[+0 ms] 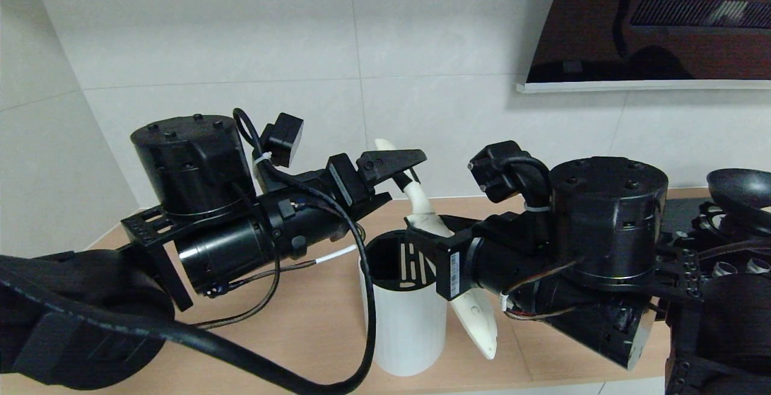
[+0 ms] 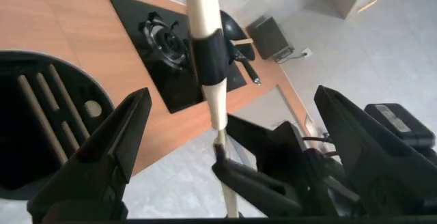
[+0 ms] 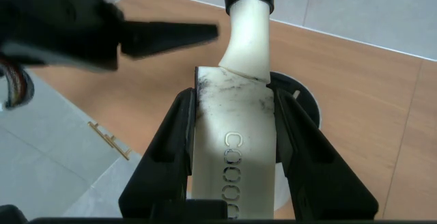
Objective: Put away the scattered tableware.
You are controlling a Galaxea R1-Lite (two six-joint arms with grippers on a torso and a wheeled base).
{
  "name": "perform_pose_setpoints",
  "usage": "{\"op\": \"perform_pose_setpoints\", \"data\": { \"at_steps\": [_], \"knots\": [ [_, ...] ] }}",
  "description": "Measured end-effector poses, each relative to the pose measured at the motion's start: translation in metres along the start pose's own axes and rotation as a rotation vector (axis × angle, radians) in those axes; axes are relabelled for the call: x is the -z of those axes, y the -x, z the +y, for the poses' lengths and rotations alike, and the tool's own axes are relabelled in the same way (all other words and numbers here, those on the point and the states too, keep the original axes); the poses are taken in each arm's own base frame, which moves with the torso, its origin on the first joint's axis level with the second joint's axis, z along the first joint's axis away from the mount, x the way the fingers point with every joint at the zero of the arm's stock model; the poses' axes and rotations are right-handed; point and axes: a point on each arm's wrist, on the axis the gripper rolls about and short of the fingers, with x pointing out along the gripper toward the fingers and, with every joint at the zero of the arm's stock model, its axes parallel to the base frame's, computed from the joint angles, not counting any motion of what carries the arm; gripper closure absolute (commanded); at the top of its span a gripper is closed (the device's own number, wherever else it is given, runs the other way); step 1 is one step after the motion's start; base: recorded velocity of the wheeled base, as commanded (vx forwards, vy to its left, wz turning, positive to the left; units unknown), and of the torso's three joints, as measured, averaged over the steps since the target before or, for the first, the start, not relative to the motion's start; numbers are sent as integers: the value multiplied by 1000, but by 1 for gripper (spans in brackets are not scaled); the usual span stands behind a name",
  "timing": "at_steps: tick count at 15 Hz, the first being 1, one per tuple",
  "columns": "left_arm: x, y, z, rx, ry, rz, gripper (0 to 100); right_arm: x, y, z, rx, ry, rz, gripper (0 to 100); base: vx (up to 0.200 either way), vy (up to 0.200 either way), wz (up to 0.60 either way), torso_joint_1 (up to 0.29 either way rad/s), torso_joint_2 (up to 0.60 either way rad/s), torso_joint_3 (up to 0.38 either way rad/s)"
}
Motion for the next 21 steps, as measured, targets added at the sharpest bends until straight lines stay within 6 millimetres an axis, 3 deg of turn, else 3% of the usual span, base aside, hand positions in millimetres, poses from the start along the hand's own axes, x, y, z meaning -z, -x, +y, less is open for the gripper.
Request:
{"op": "perform_pose_setpoints", "data": {
  "at_steps": [13,14,21],
  "knots": [
    [6,-10,11,-41,-30,-13,0,5,3,10,-22,7,12,100,0,0,0,0,0,0],
    [6,-10,11,-43,-30,-11,100,5,3,11,-26,8,13,100,0,0,0,0,0,0],
    [8,-11,12,-42,-28,-2,100,7,4,13,-32,10,14,100,0,0,0,0,0,0]
  ]
}}
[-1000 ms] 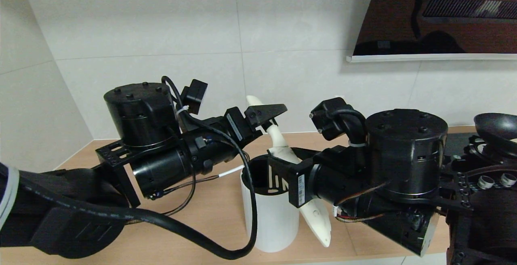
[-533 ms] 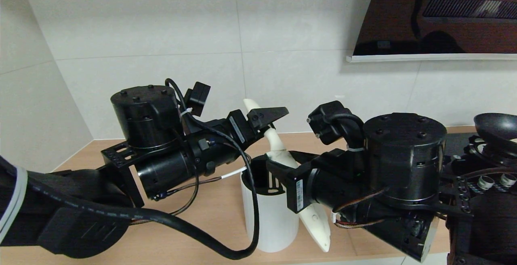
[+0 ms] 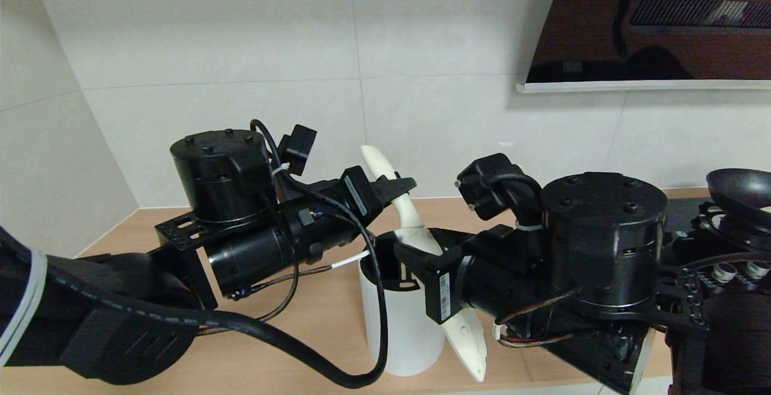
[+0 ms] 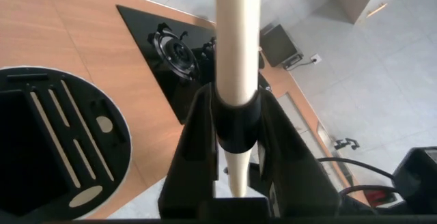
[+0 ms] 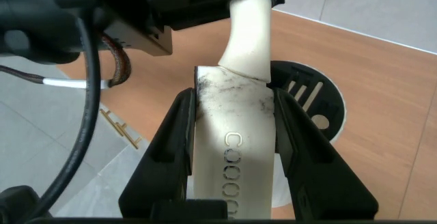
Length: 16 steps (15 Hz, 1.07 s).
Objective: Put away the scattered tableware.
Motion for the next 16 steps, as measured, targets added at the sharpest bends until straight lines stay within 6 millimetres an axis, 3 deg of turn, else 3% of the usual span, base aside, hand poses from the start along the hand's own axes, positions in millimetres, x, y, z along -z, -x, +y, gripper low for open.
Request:
{"op": "perform_pose_setpoints", "data": {
  "at_steps": [9,10,16],
  "knots": [
    [0,-1,1,1,5,1,100,-1,0,0,12,-11,-8,100,0,0,0,0,0,0],
    [0,-1,0,1,5,1,100,-1,0,0,12,-11,-8,0,0,0,0,0,0,0],
    [-1,-1,0,1,4,-5,100,-2,0,0,12,-26,-13,0,0,0,0,0,0,0]
  ]
}}
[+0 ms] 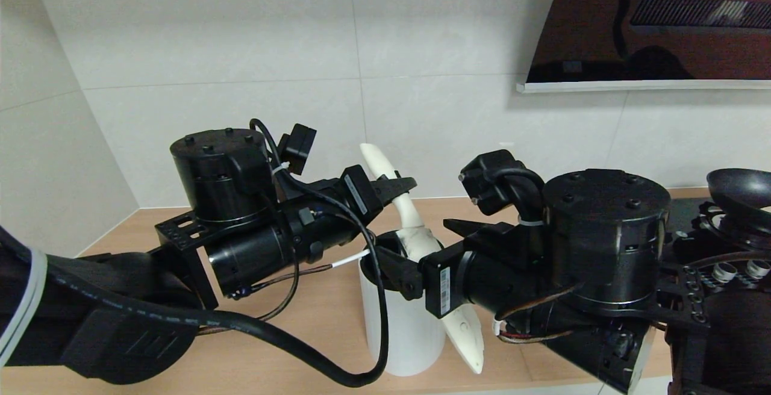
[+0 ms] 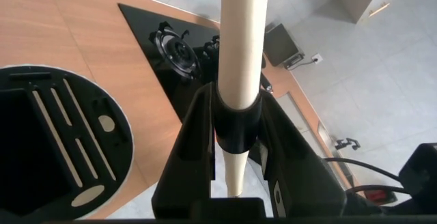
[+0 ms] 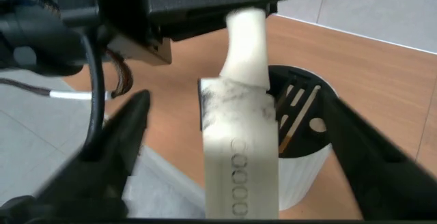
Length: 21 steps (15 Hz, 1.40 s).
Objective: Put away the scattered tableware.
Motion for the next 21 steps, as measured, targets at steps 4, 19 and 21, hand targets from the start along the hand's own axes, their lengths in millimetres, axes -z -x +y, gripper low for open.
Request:
{"op": "perform_pose_setpoints", "data": {
  "at_steps": [4,19,21],
  "knots": [
    [-9,3,-10,47,-26,-82,100,-7,4,-6,16,-7,-21,0,0,0,0,0,0,0],
    [-60,54,-89,-347,-514,-427,100,-26,63,-136,330,-90,-59,0,0,0,0,0,0,0],
    [-51,43,-87,-432,-559,-459,100,-19,60,-139,340,-91,-31,0,0,0,0,0,0,0]
  ]
}}
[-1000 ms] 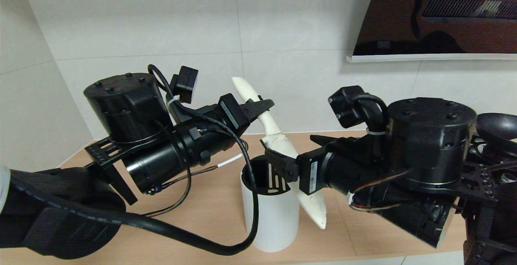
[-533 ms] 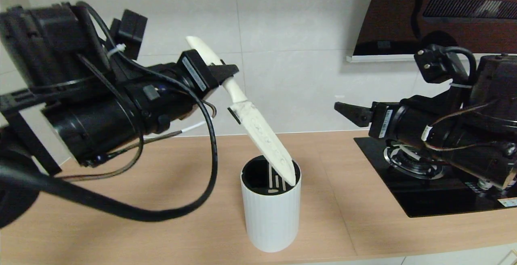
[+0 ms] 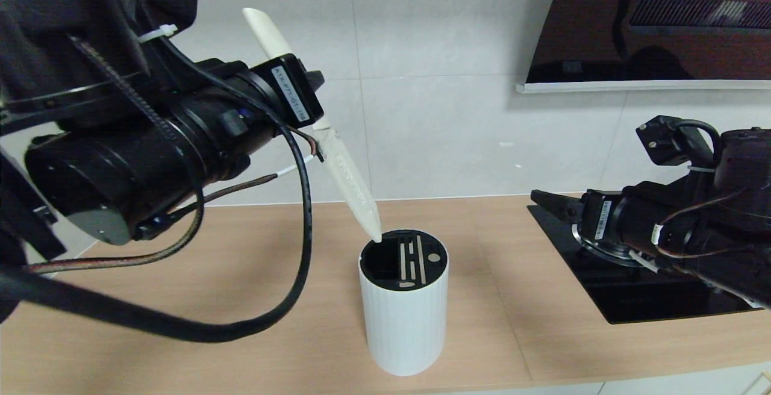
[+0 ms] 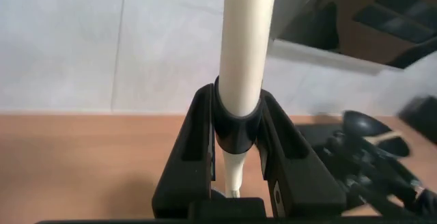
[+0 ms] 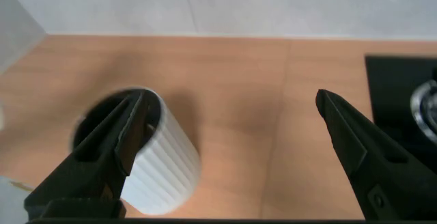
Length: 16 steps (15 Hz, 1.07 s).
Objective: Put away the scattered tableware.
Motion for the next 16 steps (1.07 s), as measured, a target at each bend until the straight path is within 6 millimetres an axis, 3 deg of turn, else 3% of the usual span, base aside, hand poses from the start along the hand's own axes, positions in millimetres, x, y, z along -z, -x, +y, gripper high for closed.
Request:
{"op": "perform_pose_setpoints", "data": {
  "at_steps": [6,10,16],
  "knots": [
    [47,-35,-20,-124,-124,-94,100,11,-7,-2,10,8,45,0,0,0,0,0,0,0],
    [75,-41,-23,-127,-173,-40,100,14,-10,-2,13,10,57,0,0,0,0,0,0,0],
    [99,-48,-24,-149,-208,12,100,17,-10,-2,13,12,66,0,0,0,0,0,0,0]
  ]
}}
